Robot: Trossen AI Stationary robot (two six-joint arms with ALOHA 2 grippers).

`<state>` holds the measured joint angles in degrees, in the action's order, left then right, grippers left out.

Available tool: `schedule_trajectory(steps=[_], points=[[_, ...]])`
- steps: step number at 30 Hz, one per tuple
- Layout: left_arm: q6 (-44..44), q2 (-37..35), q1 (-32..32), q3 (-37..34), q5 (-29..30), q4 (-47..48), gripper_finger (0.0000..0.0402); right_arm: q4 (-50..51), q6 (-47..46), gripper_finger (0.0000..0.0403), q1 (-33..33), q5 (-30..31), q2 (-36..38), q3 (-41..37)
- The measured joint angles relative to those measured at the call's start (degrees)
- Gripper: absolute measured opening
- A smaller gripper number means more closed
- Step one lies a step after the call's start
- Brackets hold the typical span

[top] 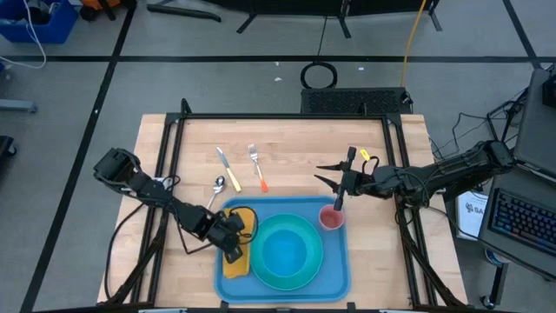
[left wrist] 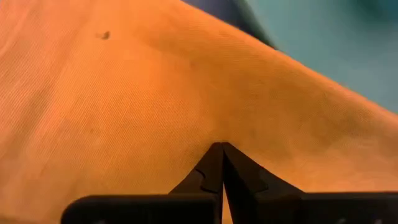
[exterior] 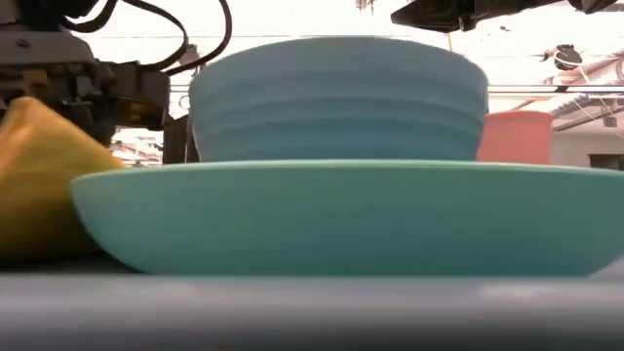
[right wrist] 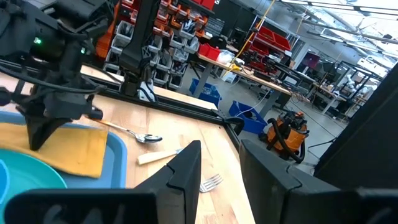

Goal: Set up tray
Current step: Put the yellow napkin to the left of the blue plate

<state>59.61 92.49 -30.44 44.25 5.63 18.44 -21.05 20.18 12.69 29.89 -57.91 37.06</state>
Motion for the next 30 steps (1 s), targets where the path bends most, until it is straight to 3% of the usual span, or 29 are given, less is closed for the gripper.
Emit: schedule_trajectory(steps=[9, 17, 23, 30], points=[[-2.81, -2.83, -2.24, 4.85, 8.14, 6.02, 0.0008, 0.10, 0.00, 0.0100, 0.00, 0.01, 0.00, 0.00], [-2.51, -1.79, -2.29, 5.03, 4.80, 1.85, 0.0007, 0.12, -0.02, 0.0100, 0.00, 0.00, 0.00, 0.00], [-7.12, -1.66, -2.22, 4.96, 3.72, -5.15, 0.0006, 0.10, -0.02, 0.0100, 0.00, 0.02, 0.00, 0.00], [-5.48, -1.66, -1.90, 4.96, 3.37, -2.30, 0.0003, 0.17, -0.02, 0.0100, 0.00, 0.00, -0.01, 0.00]])
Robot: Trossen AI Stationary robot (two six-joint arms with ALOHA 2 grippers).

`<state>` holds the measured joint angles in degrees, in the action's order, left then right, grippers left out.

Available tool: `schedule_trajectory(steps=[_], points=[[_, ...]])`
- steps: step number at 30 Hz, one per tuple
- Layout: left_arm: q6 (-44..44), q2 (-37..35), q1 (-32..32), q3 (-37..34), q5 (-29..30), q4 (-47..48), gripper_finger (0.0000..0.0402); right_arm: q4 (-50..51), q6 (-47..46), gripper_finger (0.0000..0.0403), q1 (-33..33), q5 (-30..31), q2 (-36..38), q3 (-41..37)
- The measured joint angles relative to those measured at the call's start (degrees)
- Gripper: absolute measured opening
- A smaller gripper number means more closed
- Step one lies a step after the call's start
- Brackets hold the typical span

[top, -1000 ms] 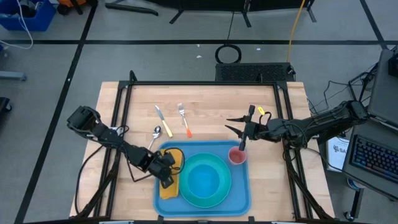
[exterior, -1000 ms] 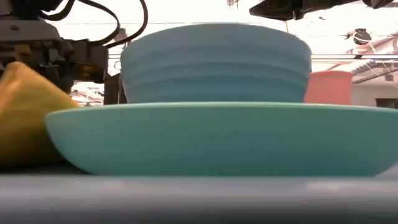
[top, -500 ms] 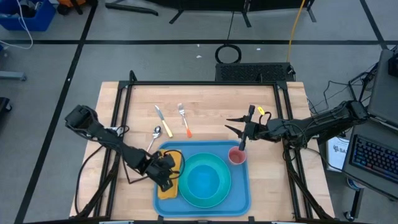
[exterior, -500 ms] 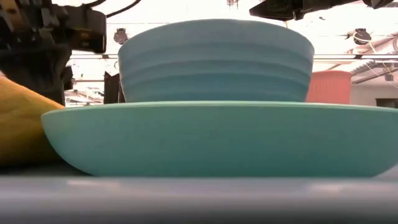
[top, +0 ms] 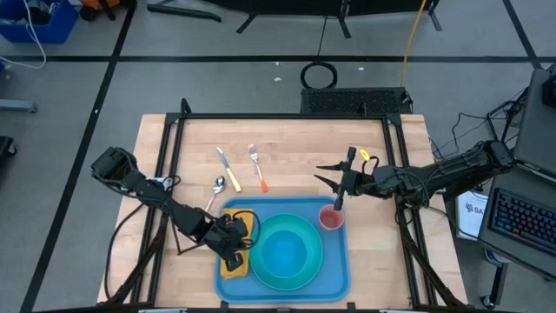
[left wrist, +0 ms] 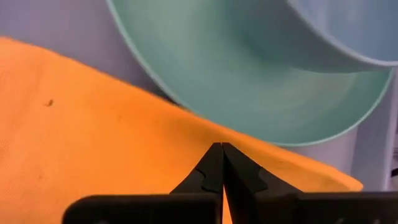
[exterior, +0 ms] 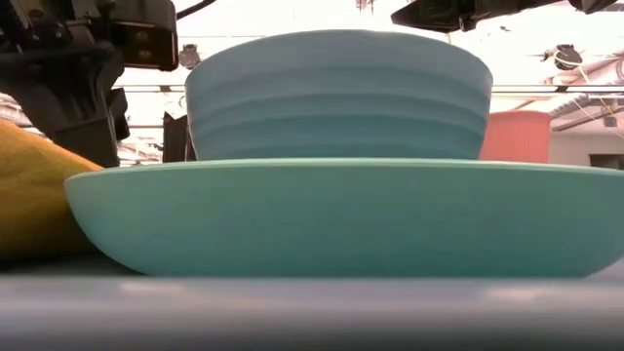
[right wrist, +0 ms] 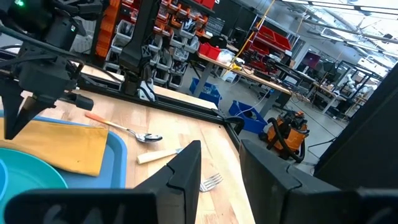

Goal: Set up tray
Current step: Put the yellow napkin to the left of the blue plate

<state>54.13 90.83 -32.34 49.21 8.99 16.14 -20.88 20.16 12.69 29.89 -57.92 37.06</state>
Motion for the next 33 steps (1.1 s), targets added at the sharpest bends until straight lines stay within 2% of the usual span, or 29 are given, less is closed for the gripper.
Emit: schedule_trajectory(steps=[5, 13, 17, 27, 33], points=[[-0.07, 0.10, 0.00, -0.02, 0.00, -0.13, 0.0004, 0.02, 0.00, 0.0100, 0.00, 0.01, 0.01, 0.00], [-1.55, 7.78, 1.09, -0.04, -2.56, -4.20, 0.0002, 0.12, -0.64, 0.0100, 0.00, 0.01, 0.01, 0.01], [-0.19, 8.56, 1.25, 0.13, -4.28, -4.48, 0.0005, 0.08, -0.63, 0.0100, 0.00, 0.00, 0.01, 0.02], [1.41, 5.46, -0.50, -0.04, -2.50, -3.76, 0.0004, 0.12, -0.61, 0.0100, 0.00, 0.00, 0.00, 0.02], [-1.21, 4.59, 0.07, -0.02, 2.63, -3.63, 0.0007, 0.12, -0.61, 0.0100, 0.00, 0.00, 0.01, 0.02]])
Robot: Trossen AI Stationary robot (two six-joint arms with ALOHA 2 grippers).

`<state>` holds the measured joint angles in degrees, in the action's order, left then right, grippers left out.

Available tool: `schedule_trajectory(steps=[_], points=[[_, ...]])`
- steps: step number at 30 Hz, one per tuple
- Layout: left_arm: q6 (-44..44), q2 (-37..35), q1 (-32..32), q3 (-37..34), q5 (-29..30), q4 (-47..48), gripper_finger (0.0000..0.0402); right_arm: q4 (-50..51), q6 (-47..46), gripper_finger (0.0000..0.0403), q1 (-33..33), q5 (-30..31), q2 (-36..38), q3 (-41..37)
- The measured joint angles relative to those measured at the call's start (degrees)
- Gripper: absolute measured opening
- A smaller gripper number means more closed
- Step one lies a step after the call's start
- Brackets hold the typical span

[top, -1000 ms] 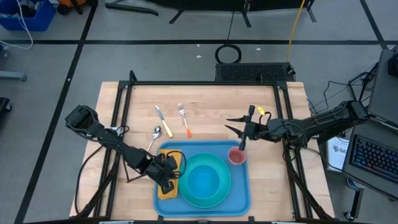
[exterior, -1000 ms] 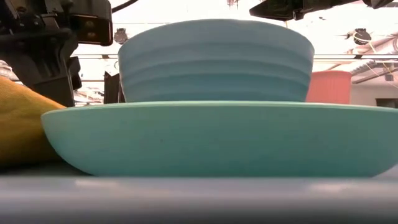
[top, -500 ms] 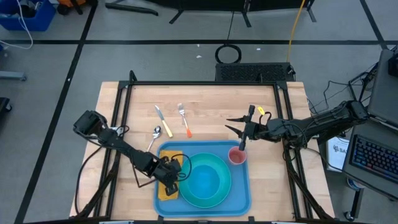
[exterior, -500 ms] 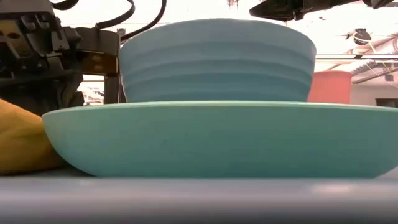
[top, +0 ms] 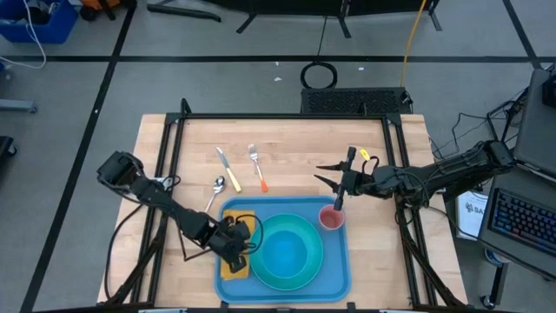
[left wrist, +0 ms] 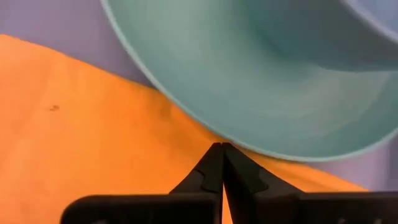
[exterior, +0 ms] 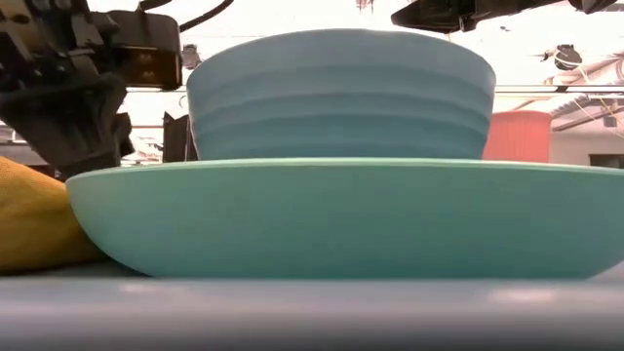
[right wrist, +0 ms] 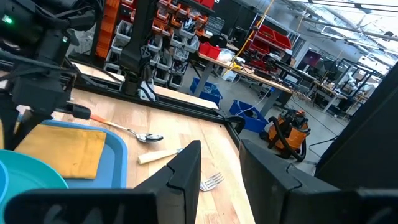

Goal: Set up tray
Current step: Put the yellow napkin to the left of the blue plate

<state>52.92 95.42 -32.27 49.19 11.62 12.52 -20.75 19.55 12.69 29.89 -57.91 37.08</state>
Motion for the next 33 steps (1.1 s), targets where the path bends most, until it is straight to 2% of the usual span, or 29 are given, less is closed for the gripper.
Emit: schedule_trajectory(steps=[7, 12, 18, 25, 33], points=[[-1.76, 0.00, 2.35, 0.00, -0.79, -0.73, 0.0007, 0.00, -0.01, 0.0100, 0.00, 0.01, -0.01, 0.00], [-3.99, 0.02, 2.62, 0.00, -1.56, -4.26, 0.0003, 0.00, 0.00, 0.0100, 0.00, 0.02, 0.00, 0.00], [-3.49, 0.02, 2.02, 0.00, -2.03, -2.93, 0.0007, 0.02, -0.02, 0.0100, 0.00, 0.00, 0.00, 0.00], [3.97, 0.04, 0.34, 0.00, -2.59, 4.00, 0.0005, 0.02, -0.02, 0.0100, 0.00, 0.01, 0.00, 0.00], [3.92, 0.04, 0.05, 0.00, -3.82, 1.15, 0.0003, 0.02, -0.02, 0.0100, -0.02, 0.00, 0.00, 0.00]])
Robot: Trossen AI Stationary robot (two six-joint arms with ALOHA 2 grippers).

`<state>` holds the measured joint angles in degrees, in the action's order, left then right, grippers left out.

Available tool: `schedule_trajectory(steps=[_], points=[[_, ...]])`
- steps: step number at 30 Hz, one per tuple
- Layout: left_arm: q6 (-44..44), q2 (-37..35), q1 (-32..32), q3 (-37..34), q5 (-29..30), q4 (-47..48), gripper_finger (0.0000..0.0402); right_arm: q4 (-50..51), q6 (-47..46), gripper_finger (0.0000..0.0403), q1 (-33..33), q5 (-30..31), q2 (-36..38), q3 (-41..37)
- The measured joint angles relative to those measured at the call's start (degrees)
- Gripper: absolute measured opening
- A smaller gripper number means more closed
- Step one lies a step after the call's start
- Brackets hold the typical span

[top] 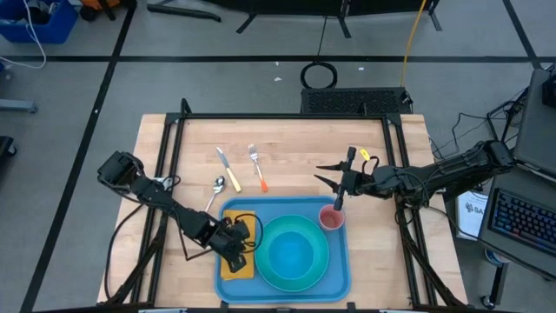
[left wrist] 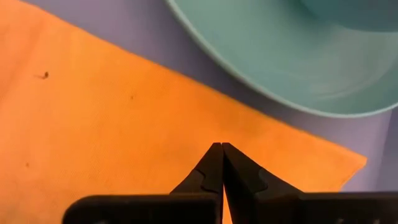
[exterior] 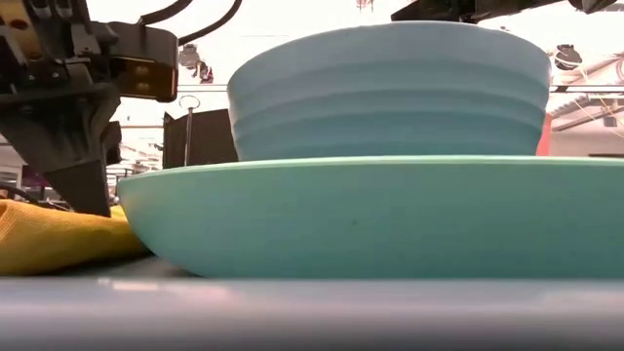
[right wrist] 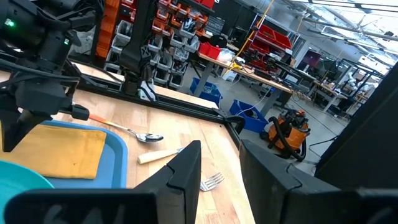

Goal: Set up tray
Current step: Put the yellow napkin to the left of the blue plate

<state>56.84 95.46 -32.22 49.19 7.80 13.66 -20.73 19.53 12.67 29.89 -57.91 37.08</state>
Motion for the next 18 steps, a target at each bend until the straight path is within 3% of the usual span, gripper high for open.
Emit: schedule_trajectory(steps=[18], points=[[-0.76, 3.87, 0.62, 0.07, -1.82, -5.27, 0.0003, 0.01, -0.01, 0.0100, 0.00, 0.01, 0.00, 0.00]])
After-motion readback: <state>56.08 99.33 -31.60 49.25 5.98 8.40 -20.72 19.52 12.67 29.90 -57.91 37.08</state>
